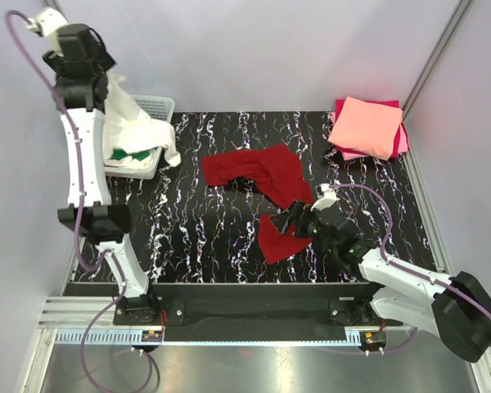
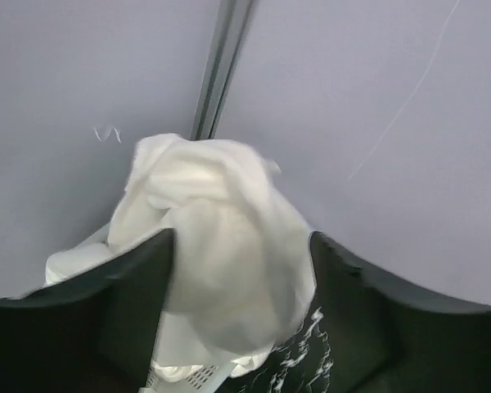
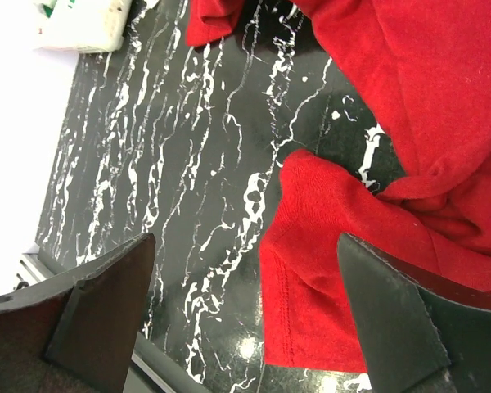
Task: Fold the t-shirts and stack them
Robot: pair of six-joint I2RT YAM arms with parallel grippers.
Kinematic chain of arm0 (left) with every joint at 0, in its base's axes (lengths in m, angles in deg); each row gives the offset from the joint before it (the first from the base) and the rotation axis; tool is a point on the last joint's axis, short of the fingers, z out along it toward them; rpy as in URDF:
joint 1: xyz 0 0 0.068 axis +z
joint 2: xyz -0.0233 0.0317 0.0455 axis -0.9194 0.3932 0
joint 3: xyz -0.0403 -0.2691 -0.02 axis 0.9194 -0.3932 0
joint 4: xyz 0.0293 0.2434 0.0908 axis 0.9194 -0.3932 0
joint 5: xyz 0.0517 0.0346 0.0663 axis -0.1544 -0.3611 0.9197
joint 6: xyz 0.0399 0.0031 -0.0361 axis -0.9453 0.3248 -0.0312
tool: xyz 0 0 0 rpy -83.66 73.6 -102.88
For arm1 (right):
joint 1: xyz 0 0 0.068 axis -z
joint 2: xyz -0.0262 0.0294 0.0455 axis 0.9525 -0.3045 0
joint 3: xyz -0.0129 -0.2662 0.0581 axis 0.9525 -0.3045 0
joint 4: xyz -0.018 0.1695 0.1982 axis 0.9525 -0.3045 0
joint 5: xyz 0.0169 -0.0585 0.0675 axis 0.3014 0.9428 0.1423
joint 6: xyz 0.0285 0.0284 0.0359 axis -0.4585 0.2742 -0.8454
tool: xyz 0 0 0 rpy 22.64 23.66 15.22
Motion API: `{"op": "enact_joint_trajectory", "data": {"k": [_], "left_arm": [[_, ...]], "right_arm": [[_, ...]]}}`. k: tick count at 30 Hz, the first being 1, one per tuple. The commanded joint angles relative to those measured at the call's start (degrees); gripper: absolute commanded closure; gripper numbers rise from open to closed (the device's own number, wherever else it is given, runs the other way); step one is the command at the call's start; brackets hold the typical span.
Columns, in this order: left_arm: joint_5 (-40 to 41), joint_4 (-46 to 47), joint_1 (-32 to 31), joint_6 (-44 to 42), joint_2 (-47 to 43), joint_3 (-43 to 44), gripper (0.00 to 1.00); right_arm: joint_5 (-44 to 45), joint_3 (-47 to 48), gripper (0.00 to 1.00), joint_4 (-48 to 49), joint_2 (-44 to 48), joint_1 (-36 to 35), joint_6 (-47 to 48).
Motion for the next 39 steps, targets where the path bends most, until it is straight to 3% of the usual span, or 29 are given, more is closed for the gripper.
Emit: {"op": "enact_joint_trajectory", "data": {"k": [1, 2, 3, 10, 16, 23, 36, 39], "left_arm": [[0.80, -1.92, -2.91, -1.39, 5.40, -2.49, 0.24], [0.64, -1.40, -3.36, -2.09, 5.23, -5.64, 0.17], [0.55, -0.44, -3.71, -2.80, 4.53, -7.32, 0.01], [-4.01, -5.69, -4.16, -3.33, 4.97, -10.94, 0.01], [-5.00, -1.14, -9.77, -7.81, -4.08, -27.97, 0.01], [-5.61, 1.23, -13.21, -6.76, 0.20, -37.39, 0.01], [-0.34, 1.24, -14.00, -8.69, 16.38, -24.49, 0.01], [-0.16, 0.10, -13.91, -9.48, 19.63, -19.31, 0.06]], "right_arm": [[-0.76, 0.12, 0.00, 3.10, -0.87, -0.02, 0.85], [-0.76, 0.20, 0.00, 3.10, -1.04, 0.06, 0.85], [-0.94, 0.29, 0.00, 3.01, -1.13, -0.02, 0.85], [-0.94, 0.38, 0.00, 3.01, -1.31, 0.06, 0.67], [-1.46, 0.82, 0.00, 2.84, -1.84, -0.02, 0.94], [-2.08, 1.70, 0.00, 1.78, -2.72, -0.02, 0.76], [-3.13, 1.96, 0.00, 2.66, -4.12, -0.11, 0.85], [-3.05, 2.31, 0.00, 2.92, -5.09, -0.02, 1.11]]}}
